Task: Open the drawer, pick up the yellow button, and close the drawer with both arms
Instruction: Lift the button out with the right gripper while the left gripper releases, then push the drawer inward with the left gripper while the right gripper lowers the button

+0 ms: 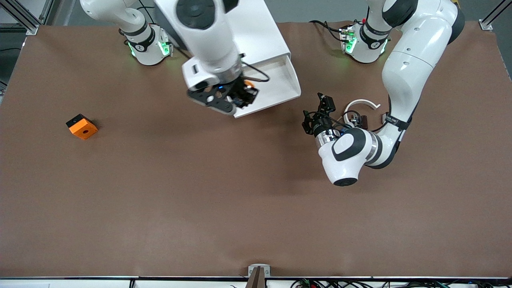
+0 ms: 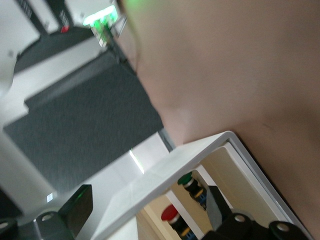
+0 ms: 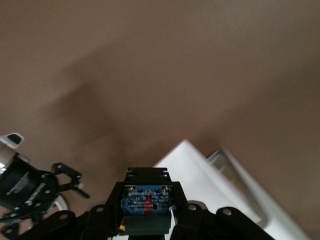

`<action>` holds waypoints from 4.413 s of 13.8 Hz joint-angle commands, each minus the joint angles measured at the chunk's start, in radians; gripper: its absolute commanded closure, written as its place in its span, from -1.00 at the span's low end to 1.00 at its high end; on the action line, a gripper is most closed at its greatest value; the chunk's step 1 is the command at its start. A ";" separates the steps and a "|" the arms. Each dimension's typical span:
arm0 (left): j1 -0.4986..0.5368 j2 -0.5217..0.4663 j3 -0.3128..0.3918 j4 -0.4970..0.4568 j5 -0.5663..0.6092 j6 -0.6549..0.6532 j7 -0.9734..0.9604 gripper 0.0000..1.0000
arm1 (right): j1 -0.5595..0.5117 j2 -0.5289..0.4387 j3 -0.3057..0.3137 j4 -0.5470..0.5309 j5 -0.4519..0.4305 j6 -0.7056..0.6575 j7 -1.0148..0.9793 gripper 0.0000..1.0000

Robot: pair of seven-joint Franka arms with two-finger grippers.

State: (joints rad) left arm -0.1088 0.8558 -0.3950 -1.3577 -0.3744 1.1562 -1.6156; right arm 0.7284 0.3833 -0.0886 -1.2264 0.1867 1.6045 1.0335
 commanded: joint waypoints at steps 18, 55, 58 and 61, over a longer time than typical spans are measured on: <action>-0.055 -0.176 -0.031 0.061 0.363 0.430 0.379 -1.00 | -0.731 -0.012 0.018 -0.631 -0.190 0.625 -1.096 1.00; -0.321 -0.176 -0.162 0.005 0.514 0.744 0.326 -1.00 | -0.802 0.022 0.032 -0.406 -0.300 0.357 -1.129 -1.00; -0.344 -0.176 -0.162 0.000 0.512 0.732 0.286 -1.00 | -0.758 -0.021 0.035 -0.282 -0.280 0.185 -1.124 -1.00; -0.365 -0.176 -0.162 -0.012 0.511 0.709 0.264 -1.00 | -0.765 -0.049 0.030 -0.197 -0.196 0.082 -1.132 -1.00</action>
State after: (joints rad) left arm -0.4612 0.6867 -0.5543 -1.3541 0.1300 1.8889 -1.3191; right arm -0.0237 0.3353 -0.0557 -1.4763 -0.0448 1.7344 -0.0992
